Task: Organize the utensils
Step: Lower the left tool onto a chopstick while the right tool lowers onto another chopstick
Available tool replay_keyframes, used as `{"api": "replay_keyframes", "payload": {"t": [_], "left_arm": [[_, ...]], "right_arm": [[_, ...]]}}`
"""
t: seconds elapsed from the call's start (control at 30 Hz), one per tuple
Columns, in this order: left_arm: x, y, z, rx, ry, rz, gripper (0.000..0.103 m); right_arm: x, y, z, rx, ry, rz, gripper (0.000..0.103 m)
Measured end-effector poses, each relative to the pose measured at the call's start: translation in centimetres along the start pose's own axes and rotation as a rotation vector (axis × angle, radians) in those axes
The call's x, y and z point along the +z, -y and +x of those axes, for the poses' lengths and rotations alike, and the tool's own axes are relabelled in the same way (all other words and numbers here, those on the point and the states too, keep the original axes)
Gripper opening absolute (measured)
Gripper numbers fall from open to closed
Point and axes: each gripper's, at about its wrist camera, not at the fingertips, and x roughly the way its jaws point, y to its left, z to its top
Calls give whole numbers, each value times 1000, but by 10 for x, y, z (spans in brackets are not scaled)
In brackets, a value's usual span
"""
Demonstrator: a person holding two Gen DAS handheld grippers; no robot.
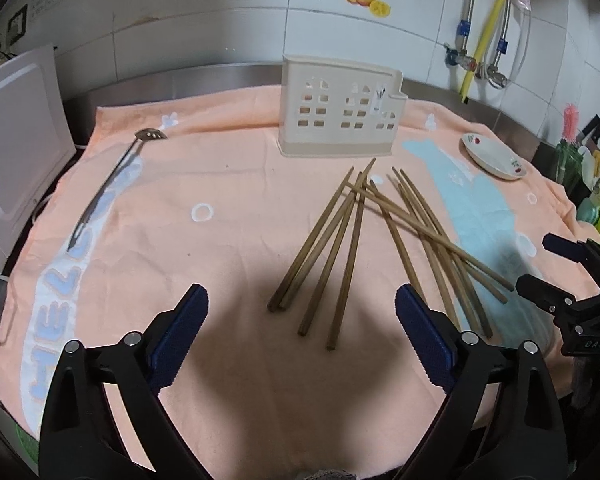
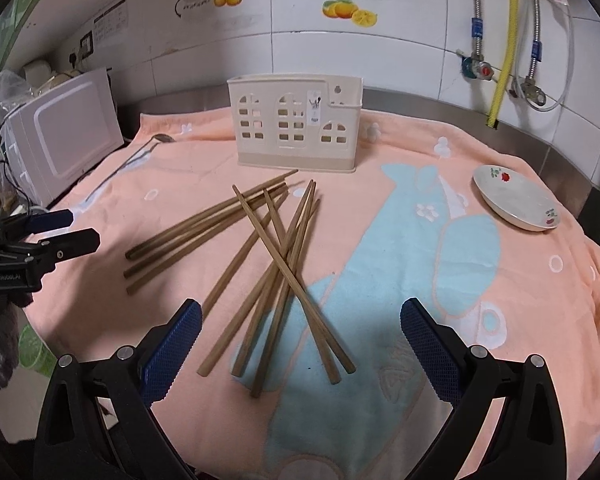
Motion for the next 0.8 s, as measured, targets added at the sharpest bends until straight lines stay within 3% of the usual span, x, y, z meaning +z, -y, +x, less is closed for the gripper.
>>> {"api": "replay_keyframes", "payload": {"t": [0.37, 0.67, 0.8], "left_arm": [[-2, -1, 17, -30, -35, 27, 84], [3, 2, 28, -57, -56, 69, 68], [4, 0, 33, -81, -64, 66, 57]], "right_arm": [[-5, 10, 23, 44, -24, -66, 94], [-6, 15, 39, 79, -60, -95, 73], [-7, 13, 44, 99, -74, -106, 64]]}}
